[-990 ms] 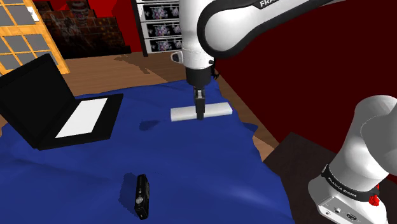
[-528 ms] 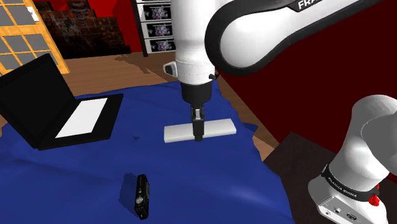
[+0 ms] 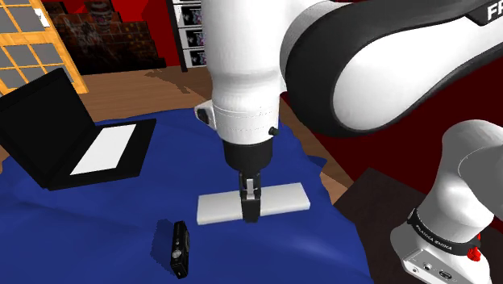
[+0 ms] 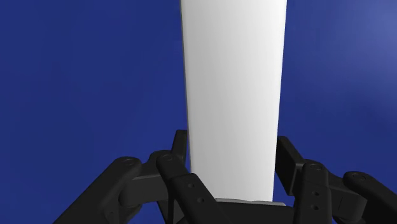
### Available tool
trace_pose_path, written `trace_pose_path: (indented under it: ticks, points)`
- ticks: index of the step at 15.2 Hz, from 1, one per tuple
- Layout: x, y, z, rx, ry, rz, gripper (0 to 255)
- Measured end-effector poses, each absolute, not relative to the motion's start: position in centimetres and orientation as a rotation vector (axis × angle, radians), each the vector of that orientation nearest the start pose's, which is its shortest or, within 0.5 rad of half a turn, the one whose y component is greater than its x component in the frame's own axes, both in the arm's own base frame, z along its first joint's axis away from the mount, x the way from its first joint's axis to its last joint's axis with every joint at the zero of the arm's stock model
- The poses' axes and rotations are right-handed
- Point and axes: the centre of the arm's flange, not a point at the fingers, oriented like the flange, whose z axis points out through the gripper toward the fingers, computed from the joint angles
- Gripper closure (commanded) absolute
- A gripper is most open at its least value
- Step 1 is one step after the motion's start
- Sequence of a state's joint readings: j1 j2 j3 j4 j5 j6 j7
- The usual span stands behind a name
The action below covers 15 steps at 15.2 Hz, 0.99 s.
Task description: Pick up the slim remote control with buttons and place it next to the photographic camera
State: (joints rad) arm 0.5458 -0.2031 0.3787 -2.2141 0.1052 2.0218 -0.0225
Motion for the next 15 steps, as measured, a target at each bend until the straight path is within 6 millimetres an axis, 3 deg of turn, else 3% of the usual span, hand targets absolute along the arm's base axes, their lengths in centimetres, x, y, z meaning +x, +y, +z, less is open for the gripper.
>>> trace_pose_path:
  ticks: [6, 15]
  points:
    - [23.0, 45.0, 45.8, -2.817, -1.351, 0.016, 255]
    - [22.1, 45.8, 41.6, -2.818, -1.348, 0.016, 255]
